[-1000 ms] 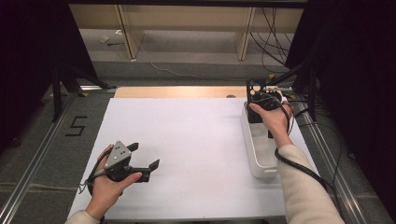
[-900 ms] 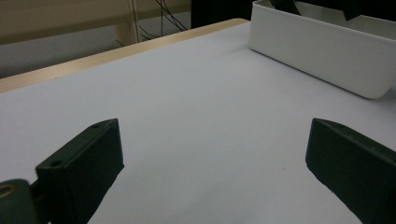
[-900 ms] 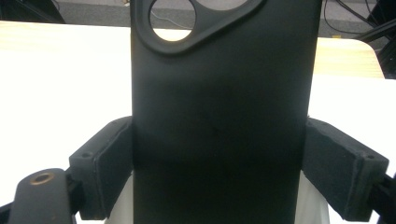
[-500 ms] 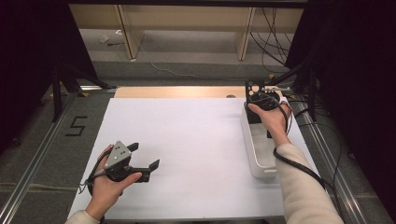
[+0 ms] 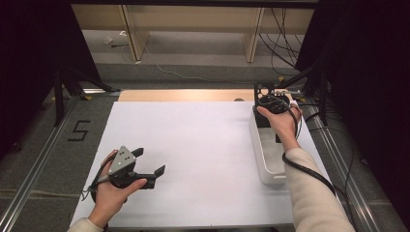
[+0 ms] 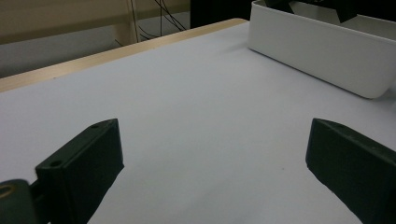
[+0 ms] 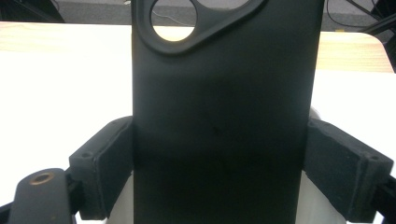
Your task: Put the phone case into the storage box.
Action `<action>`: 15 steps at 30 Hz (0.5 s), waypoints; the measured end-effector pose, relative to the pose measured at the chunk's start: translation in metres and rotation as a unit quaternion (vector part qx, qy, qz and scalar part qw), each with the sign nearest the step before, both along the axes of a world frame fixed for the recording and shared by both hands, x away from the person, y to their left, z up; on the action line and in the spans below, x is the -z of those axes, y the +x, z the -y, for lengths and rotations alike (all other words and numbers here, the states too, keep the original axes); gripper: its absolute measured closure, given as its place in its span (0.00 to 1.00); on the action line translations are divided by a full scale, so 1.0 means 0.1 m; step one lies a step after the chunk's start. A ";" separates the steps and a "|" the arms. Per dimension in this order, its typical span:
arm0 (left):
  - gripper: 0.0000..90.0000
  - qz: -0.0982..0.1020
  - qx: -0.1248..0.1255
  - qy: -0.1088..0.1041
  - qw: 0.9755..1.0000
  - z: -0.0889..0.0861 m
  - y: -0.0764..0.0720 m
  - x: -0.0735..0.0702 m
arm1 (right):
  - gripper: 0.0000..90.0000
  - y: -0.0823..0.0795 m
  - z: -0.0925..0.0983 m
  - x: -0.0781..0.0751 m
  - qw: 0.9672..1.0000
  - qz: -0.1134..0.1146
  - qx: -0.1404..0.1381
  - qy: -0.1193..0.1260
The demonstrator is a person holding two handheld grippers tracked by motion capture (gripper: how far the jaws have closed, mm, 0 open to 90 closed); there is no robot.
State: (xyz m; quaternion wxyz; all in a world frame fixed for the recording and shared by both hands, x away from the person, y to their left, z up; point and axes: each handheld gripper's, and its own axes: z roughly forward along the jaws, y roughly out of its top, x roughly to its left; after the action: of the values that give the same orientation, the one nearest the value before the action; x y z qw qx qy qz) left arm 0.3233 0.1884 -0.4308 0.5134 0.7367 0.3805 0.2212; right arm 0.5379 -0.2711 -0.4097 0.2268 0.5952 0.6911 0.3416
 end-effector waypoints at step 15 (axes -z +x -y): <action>0.04 0.001 0.000 0.000 1.000 0.00 0.00 0.00 | 0.15 0.01 0.03 0.02 1.000 0.000 -0.005 0.022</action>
State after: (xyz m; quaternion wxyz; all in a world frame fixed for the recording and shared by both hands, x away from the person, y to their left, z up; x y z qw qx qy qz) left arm 0.3234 0.1881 -0.4308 0.5133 0.7369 0.3799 0.2217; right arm 0.5390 -0.2743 -0.4113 0.2115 0.5964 0.6866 0.3579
